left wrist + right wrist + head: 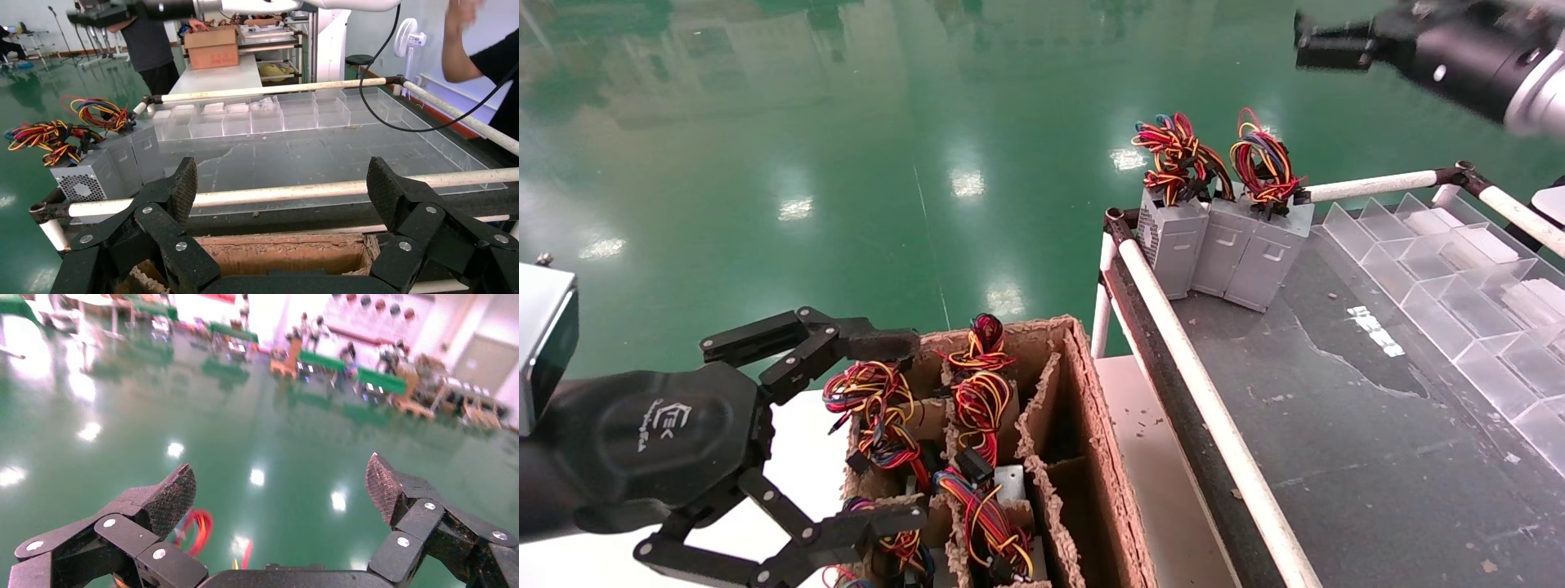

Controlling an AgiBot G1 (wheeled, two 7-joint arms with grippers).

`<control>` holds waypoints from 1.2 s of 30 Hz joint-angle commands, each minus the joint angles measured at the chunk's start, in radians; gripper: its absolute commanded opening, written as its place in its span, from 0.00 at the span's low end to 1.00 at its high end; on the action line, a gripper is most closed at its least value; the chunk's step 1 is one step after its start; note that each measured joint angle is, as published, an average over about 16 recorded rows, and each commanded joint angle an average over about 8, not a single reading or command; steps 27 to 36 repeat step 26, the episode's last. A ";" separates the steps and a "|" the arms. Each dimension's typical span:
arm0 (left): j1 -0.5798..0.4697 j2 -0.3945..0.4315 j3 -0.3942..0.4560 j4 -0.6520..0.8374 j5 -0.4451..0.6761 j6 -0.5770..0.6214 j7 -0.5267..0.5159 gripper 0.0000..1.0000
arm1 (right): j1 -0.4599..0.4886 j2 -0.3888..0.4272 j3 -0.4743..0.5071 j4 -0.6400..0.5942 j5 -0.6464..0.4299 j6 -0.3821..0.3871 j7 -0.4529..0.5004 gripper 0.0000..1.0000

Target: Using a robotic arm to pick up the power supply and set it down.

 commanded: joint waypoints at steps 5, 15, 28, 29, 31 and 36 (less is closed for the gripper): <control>0.000 0.000 0.000 0.000 0.000 0.000 0.000 1.00 | -0.063 0.040 0.030 0.104 0.004 -0.057 0.040 1.00; 0.000 0.000 0.000 0.000 0.000 0.000 0.000 1.00 | -0.196 0.117 0.093 0.309 0.015 -0.168 0.126 1.00; 0.000 0.000 0.000 0.000 0.000 0.000 0.000 1.00 | -0.322 0.190 0.152 0.503 0.025 -0.274 0.208 1.00; 0.000 0.000 0.000 0.000 0.000 0.000 0.000 1.00 | -0.322 0.190 0.152 0.503 0.025 -0.274 0.208 1.00; 0.000 0.000 0.000 0.000 0.000 0.000 0.000 1.00 | -0.322 0.190 0.152 0.503 0.025 -0.274 0.208 1.00; 0.000 0.000 0.000 0.000 0.000 0.000 0.000 1.00 | -0.322 0.190 0.152 0.503 0.025 -0.274 0.208 1.00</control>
